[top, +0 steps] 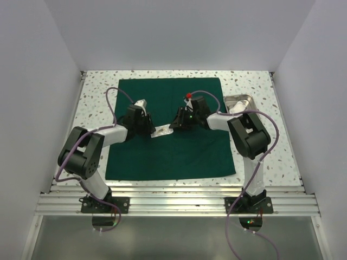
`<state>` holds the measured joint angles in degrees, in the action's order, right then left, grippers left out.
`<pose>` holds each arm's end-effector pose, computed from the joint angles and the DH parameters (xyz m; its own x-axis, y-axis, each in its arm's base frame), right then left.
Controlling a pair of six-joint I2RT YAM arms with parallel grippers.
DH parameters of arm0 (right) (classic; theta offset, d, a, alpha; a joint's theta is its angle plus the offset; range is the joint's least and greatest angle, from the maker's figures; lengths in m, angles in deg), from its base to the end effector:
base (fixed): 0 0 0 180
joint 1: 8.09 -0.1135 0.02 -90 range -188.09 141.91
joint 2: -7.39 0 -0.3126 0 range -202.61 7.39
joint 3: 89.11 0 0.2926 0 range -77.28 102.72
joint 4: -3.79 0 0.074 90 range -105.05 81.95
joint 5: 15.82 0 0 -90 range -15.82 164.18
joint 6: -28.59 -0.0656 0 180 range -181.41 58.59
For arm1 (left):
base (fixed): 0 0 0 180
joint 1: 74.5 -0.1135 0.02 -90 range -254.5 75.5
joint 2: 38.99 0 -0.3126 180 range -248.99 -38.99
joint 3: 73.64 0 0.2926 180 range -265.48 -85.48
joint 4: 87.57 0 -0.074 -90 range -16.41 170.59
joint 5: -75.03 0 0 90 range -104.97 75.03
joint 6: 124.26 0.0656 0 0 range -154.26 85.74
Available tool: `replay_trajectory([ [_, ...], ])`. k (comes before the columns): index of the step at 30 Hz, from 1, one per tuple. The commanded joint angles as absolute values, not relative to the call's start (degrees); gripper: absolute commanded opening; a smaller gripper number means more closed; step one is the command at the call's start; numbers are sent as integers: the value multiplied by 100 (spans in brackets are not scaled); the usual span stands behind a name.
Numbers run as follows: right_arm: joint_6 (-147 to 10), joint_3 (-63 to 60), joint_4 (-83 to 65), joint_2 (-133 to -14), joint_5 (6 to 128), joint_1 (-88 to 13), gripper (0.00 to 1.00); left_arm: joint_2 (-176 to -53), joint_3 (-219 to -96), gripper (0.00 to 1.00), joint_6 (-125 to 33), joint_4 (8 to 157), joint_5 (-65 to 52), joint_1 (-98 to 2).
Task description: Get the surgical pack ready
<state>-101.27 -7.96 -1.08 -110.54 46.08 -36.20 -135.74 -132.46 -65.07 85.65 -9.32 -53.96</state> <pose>0.4259 0.2625 0.1269 -0.9153 0.1520 -0.3730 -0.1816 0.6707 0.7192 0.3597 -0.1417 0.1461 -0.7782 -0.2527 -0.5749 0.0187 0.9057 -0.4235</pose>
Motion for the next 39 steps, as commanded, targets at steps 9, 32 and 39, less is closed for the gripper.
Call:
replay_trajectory([
  [9,-10378,-881,408,-11196,4359,-3700,15,-13962,-13443,37,-6335,8789,-908,-5428],
  [32,-10017,-1953,-893,-8033,5000,-212,0,-12064,-12195,66,-6467,9606,-1567,-5420],
  [39,-10114,-2094,-1014,-8014,5448,465,0,-12081,-12125,66,-6520,9694,-1524,-5393],
])
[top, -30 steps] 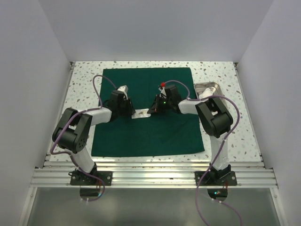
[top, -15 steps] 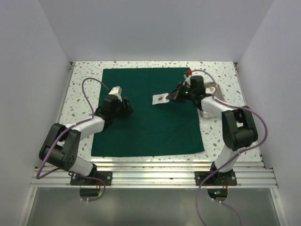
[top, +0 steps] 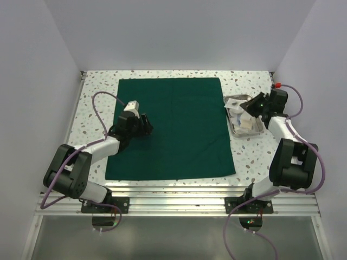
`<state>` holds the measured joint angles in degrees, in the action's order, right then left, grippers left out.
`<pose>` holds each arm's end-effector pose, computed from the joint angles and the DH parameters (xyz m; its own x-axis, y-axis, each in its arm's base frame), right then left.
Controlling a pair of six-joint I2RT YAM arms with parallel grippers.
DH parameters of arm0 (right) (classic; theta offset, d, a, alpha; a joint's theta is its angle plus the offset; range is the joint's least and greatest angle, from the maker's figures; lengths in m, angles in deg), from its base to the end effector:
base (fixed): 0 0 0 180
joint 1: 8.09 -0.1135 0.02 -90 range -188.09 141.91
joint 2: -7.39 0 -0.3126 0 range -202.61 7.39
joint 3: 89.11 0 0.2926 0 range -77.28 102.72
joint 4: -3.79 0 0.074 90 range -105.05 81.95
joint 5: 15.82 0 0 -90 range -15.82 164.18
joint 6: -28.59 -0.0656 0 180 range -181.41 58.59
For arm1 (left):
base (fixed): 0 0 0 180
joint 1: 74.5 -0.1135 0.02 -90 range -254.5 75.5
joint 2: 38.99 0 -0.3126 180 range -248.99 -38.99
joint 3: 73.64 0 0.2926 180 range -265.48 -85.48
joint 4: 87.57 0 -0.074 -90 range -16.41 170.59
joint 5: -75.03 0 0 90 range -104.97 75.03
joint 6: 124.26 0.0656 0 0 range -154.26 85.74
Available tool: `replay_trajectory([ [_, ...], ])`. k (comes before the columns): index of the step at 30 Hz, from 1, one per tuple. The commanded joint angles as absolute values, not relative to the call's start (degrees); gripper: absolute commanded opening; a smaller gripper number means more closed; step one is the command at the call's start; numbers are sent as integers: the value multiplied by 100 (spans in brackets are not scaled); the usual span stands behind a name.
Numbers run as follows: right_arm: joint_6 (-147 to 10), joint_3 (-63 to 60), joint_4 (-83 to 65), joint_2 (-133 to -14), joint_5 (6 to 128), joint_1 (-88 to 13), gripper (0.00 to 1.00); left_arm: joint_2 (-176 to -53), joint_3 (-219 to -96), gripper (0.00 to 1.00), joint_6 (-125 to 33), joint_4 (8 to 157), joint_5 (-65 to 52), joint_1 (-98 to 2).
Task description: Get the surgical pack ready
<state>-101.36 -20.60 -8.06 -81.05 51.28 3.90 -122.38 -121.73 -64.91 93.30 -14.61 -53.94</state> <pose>0.3974 -0.0583 0.2554 -0.4798 0.7066 -0.5201 0.2295 0.6732 0.7030 0.3163 -0.1191 0.1760 -0.6369 -0.3056 -0.7078 0.0364 0.9051 -0.4235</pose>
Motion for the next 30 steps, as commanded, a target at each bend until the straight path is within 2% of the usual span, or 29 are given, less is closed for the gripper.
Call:
replay_trajectory([
  [1,-10088,-2129,-1033,-7989,5632,501,0,-12090,-12116,66,-6528,9694,-1532,-5385],
  [5,-10088,-2498,-972,-7848,6134,562,2,-12081,-12098,66,-6555,9703,-1532,-5349],
  [7,-9965,-2481,-1041,-7917,6170,562,11,-12029,-12072,66,-6572,9720,-1524,-5332],
  [10,-9851,-2402,-1366,-7971,6336,562,32,-11958,-12028,66,-6607,9729,-1524,-5323],
  [12,-9824,-2384,-1578,-7866,6573,571,55,-11888,-11993,66,-6625,9738,-1524,-5306],
  [14,-9833,-2454,-1788,-7638,6810,563,73,-11853,-11967,66,-6678,9764,-1532,-5288],
  [16,-9868,-2516,-1973,-7453,7162,589,78,-11809,-11940,66,-6713,9791,-1524,-5253],
  [19,-9920,-2673,-2245,-7110,7373,668,77,-11826,-11958,66,-6739,9791,-1524,-5200],
  [23,-9824,-2930,-1728,-6924,6664,677,57,-11853,-11966,66,-6739,9808,-1524,-5130],
  [25,-9657,-2650,-1832,-7275,6269,633,53,-11905,-11984,65,-6739,9808,-1532,-5112],
  [26,-9613,-2578,-1842,-7372,6171,589,41,-11940,-12010,65,-6748,9800,-1532,-5112],
  [28,-9499,-2377,-1824,-7661,6065,300,29,-11941,-12037,65,-6748,9765,-1532,-5112],
  [30,-9420,-2157,-1946,-7917,6125,-129,24,-11923,-12037,65,-6731,9764,-1532,-5112],
])
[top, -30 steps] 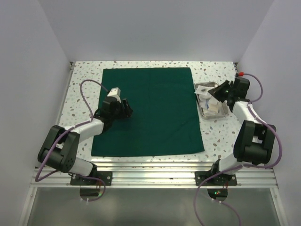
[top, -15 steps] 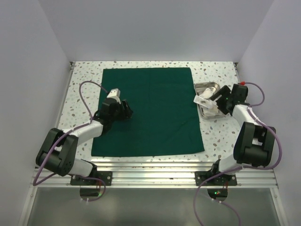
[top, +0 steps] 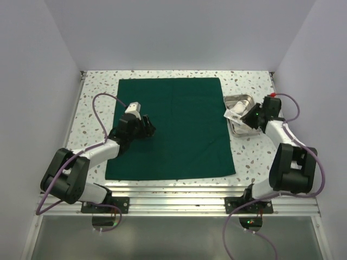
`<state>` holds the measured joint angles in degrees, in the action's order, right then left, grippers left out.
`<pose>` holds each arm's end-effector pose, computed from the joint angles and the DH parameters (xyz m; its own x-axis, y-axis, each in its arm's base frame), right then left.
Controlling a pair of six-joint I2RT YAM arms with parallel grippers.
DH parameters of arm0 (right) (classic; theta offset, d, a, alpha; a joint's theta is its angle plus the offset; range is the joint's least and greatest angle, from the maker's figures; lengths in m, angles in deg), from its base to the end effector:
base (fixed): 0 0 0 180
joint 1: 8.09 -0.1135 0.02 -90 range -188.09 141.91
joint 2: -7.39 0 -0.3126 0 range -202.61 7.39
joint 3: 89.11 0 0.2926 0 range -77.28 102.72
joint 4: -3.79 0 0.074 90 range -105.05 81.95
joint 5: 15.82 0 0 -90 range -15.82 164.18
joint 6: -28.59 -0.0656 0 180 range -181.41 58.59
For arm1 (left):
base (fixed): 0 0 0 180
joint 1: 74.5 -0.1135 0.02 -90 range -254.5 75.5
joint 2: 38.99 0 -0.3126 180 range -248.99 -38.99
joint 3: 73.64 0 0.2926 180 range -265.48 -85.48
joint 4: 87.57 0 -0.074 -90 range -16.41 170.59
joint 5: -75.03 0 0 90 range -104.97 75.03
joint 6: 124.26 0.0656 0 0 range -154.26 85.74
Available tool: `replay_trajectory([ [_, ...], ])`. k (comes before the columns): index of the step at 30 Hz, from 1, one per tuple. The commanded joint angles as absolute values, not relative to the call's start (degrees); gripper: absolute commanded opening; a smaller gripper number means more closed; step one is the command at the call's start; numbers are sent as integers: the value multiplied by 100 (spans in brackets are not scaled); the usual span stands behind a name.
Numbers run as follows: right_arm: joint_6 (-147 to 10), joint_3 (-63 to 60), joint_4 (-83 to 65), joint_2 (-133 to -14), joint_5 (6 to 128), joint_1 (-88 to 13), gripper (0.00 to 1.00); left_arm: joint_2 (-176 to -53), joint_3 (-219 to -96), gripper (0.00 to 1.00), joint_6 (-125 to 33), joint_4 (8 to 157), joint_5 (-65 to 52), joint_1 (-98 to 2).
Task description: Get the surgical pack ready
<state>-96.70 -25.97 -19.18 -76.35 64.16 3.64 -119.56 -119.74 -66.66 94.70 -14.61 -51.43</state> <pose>0.3550 -0.0621 0.2258 -0.5065 0.6862 -0.5221 0.4525 0.7270 0.5165 0.3017 -0.1290 0.1819 -0.6265 -0.3155 -0.7127 0.0723 0.8869 -0.4562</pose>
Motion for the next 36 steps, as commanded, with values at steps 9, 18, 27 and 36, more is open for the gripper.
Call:
replay_trajectory([
  [9,-9657,-1883,-1824,-8428,6609,-422,8,-11950,-12037,65,-6687,9729,-1550,-5103],
  [18,-9551,-1813,-1886,-8735,6794,-422,6,-11993,-12090,65,-6669,9685,-1559,-5103],
  [27,-9587,-1358,-1701,-9367,7048,-369,6,-12011,-12098,65,-6643,9668,-1603,-5103],
  [36,-9499,-407,-2158,-9948,7155,-71,10,-12055,-12116,65,-6625,9650,-1585,-5103],
])
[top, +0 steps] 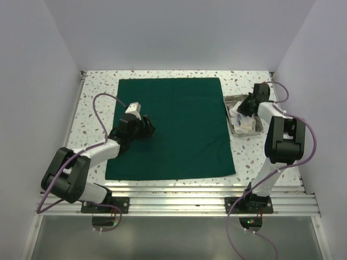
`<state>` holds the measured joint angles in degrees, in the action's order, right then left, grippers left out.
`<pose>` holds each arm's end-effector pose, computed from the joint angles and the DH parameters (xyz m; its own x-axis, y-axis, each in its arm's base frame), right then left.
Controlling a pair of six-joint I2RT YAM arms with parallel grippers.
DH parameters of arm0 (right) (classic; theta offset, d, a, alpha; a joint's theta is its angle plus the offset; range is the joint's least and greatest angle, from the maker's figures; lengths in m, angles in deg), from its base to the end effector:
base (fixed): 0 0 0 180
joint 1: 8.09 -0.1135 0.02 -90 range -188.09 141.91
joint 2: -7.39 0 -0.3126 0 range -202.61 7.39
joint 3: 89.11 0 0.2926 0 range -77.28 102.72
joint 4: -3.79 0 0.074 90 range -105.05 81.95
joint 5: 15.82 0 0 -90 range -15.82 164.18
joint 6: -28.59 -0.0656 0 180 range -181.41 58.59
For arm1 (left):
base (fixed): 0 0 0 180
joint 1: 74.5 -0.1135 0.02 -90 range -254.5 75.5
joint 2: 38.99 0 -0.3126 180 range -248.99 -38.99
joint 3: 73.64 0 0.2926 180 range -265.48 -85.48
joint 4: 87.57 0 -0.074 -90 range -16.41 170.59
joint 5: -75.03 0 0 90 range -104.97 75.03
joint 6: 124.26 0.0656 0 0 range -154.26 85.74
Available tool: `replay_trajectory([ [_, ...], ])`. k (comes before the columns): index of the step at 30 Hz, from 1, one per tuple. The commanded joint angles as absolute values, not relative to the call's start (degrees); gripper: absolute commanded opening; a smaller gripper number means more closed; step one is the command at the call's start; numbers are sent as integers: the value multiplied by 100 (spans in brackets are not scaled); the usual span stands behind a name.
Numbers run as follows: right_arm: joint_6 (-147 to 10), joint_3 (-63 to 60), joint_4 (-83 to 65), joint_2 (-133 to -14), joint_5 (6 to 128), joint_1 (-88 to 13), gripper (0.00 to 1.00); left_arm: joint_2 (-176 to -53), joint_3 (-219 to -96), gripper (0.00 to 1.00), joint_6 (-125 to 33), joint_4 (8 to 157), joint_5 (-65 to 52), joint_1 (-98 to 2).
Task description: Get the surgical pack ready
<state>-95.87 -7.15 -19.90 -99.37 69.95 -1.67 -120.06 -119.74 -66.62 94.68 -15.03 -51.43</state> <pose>0.4658 -0.0475 0.1857 -0.5780 0.6329 -0.5152 0.4729 0.7742 0.4205 0.3024 -0.1287 0.1791 -0.6294 -0.3137 -0.7110 0.0641 0.8908 -0.4498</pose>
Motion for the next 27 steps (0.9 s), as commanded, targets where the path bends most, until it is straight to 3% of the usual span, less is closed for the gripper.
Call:
replay_trajectory([
  [1,-9473,-433,-2167,-9896,7024,-62,13,-12046,-12116,65,-6616,9659,-1576,-5103],
  [8,-9358,-1293,-2429,-8210,7425,-62,34,-11932,-12081,65,-6643,9668,-1559,-5068],
  [11,-9611,-1768,-2702,-7410,7803,17,54,-11906,-12081,65,-6651,9659,-1576,-5033],
  [13,-9919,-1997,-3018,-6998,8206,88,55,-11905,-12090,65,-6651,9659,-1559,-5024],
  [16,-10595,-2182,-3668,-6636,8919,123,87,-11870,-12054,64,-6669,9685,-1559,-4998],
  [19,-11149,-2209,-4318,-6643,9157,123,87,-11896,-12072,64,-6704,9694,-1568,-4963],
  [27,-12082,-2217,-4312,-7364,9044,114,63,-11941,-12098,64,-6704,9650,-1567,-4927],
])
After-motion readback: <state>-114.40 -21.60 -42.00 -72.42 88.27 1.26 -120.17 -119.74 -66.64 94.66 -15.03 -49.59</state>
